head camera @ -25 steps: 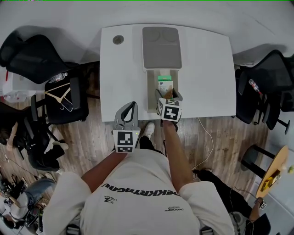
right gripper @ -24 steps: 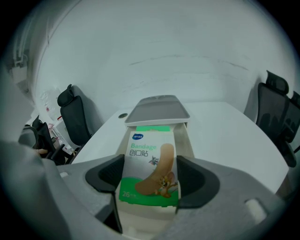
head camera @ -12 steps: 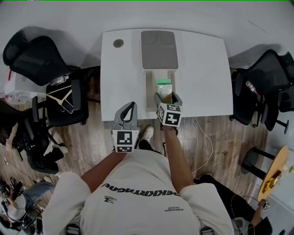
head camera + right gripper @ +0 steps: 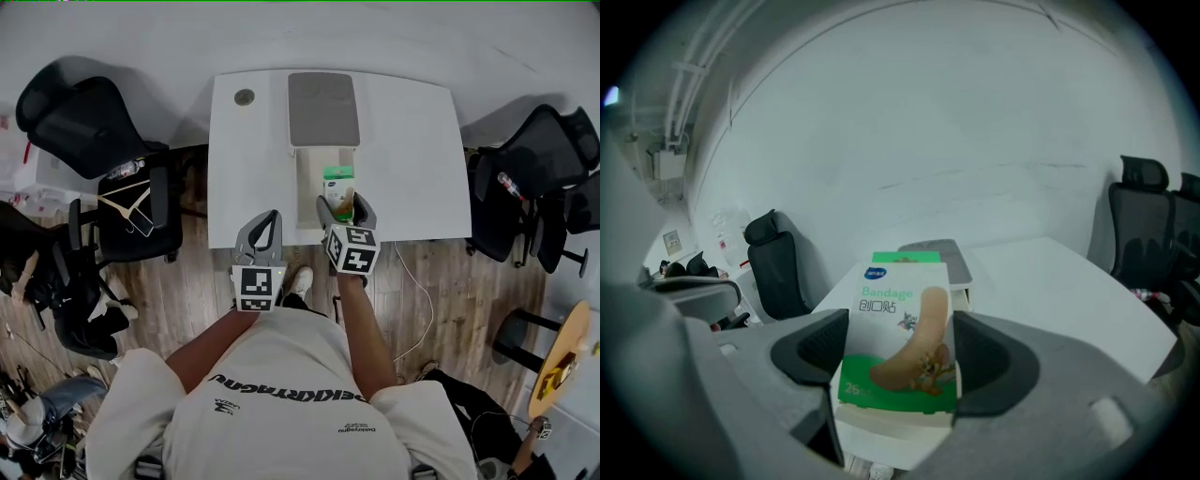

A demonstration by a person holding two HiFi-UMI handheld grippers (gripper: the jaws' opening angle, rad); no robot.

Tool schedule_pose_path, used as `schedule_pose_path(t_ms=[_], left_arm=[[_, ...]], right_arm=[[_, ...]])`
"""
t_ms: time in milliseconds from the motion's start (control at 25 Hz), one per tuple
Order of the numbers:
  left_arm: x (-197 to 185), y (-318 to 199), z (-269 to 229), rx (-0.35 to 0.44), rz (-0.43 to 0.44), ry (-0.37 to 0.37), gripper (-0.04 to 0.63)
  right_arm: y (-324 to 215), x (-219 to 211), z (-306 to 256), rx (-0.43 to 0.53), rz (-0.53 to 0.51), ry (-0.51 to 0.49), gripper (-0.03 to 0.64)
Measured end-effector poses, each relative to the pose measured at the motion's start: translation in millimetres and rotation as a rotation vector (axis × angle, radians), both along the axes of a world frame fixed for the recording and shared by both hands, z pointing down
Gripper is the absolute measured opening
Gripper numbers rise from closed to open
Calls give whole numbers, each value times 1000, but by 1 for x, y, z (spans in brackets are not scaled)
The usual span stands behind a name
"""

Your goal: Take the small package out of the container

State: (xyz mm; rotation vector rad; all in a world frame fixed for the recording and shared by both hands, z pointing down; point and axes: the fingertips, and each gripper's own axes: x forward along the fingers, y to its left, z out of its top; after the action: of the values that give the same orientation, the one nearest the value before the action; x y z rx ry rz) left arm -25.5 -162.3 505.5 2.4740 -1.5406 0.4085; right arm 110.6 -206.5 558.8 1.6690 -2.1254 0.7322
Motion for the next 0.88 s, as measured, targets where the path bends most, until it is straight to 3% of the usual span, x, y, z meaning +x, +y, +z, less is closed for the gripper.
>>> schedule_pose_path(t_ms=[880], left_arm=[[1, 13, -25, 56, 22, 9, 0]], right_arm=[[38, 2, -50, 172, 10, -2, 348]])
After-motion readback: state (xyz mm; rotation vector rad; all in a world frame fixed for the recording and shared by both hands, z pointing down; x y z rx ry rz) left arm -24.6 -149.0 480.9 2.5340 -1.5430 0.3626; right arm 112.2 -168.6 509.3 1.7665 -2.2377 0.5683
